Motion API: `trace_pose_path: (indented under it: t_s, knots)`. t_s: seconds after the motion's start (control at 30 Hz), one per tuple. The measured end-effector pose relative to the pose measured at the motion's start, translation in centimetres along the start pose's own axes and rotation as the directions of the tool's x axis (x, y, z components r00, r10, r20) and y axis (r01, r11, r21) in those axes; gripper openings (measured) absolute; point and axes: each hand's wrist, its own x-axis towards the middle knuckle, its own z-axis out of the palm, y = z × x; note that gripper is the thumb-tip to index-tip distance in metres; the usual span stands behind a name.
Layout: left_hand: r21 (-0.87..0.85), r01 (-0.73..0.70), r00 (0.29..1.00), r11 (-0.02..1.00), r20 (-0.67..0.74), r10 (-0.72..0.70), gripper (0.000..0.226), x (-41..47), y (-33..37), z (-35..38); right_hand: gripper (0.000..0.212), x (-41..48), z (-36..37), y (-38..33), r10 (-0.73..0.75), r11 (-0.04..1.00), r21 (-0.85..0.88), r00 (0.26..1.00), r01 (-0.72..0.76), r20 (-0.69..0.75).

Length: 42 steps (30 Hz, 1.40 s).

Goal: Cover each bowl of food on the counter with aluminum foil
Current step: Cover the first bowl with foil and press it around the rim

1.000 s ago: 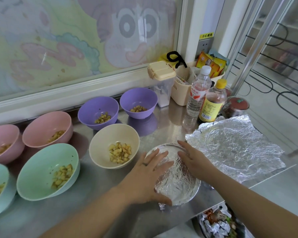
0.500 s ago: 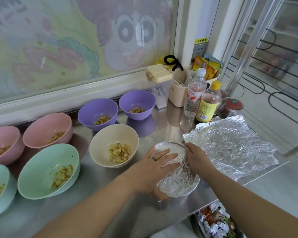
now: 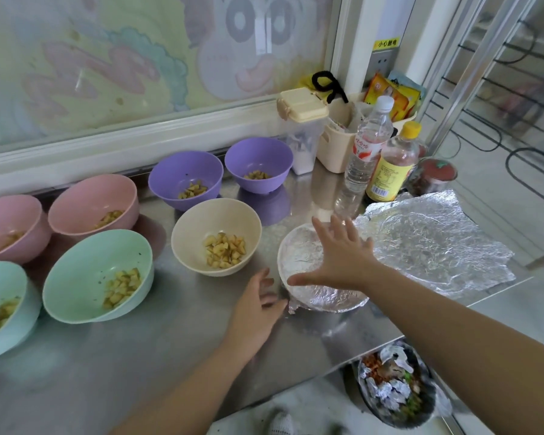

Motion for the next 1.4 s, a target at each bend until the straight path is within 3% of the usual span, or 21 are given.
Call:
trace_pose_path:
  t_s: [0.07, 0.17, 0.33, 0.6, 0.77, 0.97, 1.13, 1.3, 1.4]
  knots:
    - [-0.117, 0.139, 0.990, 0.983, 0.052, -0.133, 0.042, 0.2, 0.2, 0.4, 0.153, 0.4, 0.0, -0.4, 0.017, 0.998, -0.055, 0.998, -0.014, 0.055]
    - [-0.172, 0.232, 0.970, 0.957, 0.119, -0.214, 0.020, -0.1, 1.2, 1.2, 0.157, 0.9, 0.0, -0.6, 0.046, 0.996, -0.081, 0.993, -0.037, 0.108]
    - [-0.179, 0.305, 0.952, 0.935, 0.086, -0.294, 0.008, 0.6, 1.5, 2.3, 0.157, 1.1, 0.2, -0.9, 0.060, 0.992, -0.116, 0.989, -0.044, 0.136]
    - [-0.276, 0.417, 0.902, 0.866, 0.013, -0.431, 0.018, 0.5, 2.0, 2.8, 0.156, 0.9, 0.2, -0.8, 0.052, 0.991, -0.131, 0.990, -0.035, 0.133]
    - [-0.425, 0.517, 0.845, 0.743, 0.118, -0.521, 0.002, 0.1, 2.7, 2.8, 0.155, 0.8, 0.2, -0.8, 0.049, 0.990, -0.134, 0.991, -0.033, 0.123]
    - [-0.648, 0.594, 0.766, 0.476, 0.275, -0.581, 0.024, -0.5, 5.0, 2.4, 0.155, 0.8, 0.2, -0.9, 0.052, 0.991, -0.130, 0.991, -0.035, 0.125]
    - [-0.747, 0.607, 0.741, 0.272, 0.407, -0.535, 0.050, -0.5, 8.3, 1.7, 0.154, 0.8, 0.2, -0.8, 0.052, 0.991, -0.128, 0.992, -0.037, 0.115]
    - [-0.640, 0.677, 0.724, 0.363, 0.491, -0.485, 0.070, 0.3, 8.8, 0.8, 0.153, 0.6, 0.2, -0.8, 0.051, 0.991, -0.126, 0.993, -0.038, 0.105]
    - [-0.616, 0.696, 0.714, 0.369, 0.539, -0.448, 0.079, 0.6, 9.2, 0.5, 0.154, 0.6, 0.2, -0.8, 0.046, 0.992, -0.123, 0.993, -0.032, 0.110]
